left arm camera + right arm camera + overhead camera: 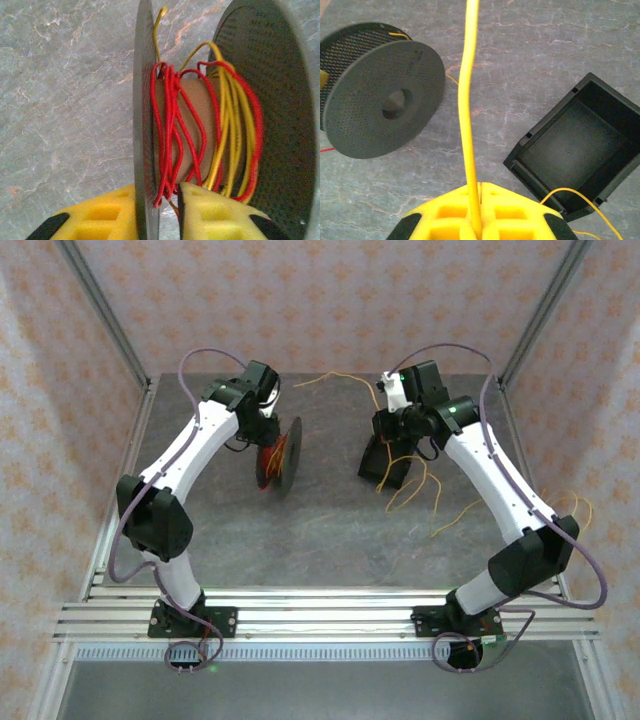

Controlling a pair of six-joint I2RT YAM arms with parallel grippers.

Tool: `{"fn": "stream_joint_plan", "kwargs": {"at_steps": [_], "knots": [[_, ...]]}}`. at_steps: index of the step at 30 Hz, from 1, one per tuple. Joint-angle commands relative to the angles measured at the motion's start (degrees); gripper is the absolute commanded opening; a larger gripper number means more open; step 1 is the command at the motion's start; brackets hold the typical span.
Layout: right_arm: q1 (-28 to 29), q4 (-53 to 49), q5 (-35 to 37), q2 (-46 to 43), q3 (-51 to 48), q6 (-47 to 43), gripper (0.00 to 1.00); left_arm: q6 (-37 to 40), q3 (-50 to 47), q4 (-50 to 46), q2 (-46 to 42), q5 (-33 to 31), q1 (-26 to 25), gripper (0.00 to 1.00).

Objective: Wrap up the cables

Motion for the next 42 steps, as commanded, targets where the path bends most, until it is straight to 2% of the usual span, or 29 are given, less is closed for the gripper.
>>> {"fn": "stream_joint_plan", "kwargs": {"at_steps": [1, 4, 8, 11, 13, 14, 20, 24, 29, 34, 40, 42], "knots": [[0.2, -4.9, 3.8, 1.4, 2.8, -3.6, 0.0, 1.5, 1.9, 0.1, -2.4, -0.1, 0.1, 0.33], [0.2, -6.4, 4.5, 2.4, 3.9, -4.8, 0.0, 1.8, 1.8, -0.2, -3.2, -0.3, 0.1, 0.38], [0.1, -6.7, 2.1, 2.1, 3.2, -8.6, 0.0, 1.2, 0.6, 0.0, -5.6, -1.1, 0.3, 0.51], [0.1, -5.5, 0.9, 0.6, 1.5, -12.7, 0.0, -0.4, 0.2, 0.2, -8.6, -0.9, 0.9, 0.72], [0.1, -4.9, 0.3, 0.0, 1.2, -15.3, 0.0, -1.8, 0.0, 0.2, -11.3, -0.8, 1.5, 0.97], [0.1, -5.6, -1.4, 0.0, 1.6, -17.9, 0.0, -2.3, -0.2, 0.4, -12.6, -0.7, 1.7, 0.99], [0.1, -11.4, -9.1, 3.5, 6.6, -30.6, 0.0, -6.1, -0.9, -0.3, -18.8, 3.0, 4.6, 0.99], [0.1, -14.5, -10.9, 7.7, 10.9, -36.7, 0.0, -4.4, -3.3, 0.9, -21.6, 4.4, 5.0, 0.99], [0.1, -20.0, -14.0, 13.2, 17.6, -46.1, 0.0, -1.0, 0.4, -4.6, -18.2, 3.7, 5.2, 0.99], [-0.1, -22.0, -12.2, 18.5, 23.7, -50.1, 0.0, 2.3, -0.9, -2.7, -18.4, 4.7, 5.6, 0.99], [-0.1, -22.8, -12.6, 24.9, 30.3, -52.6, 0.0, 2.4, 4.5, -8.1, -11.6, 16.0, 9.4, 0.99], [-0.2, -23.6, -12.9, 27.2, 33.3, -52.8, 0.0, 3.1, 4.3, -8.2, -9.9, 17.3, 9.6, 0.99]]}}
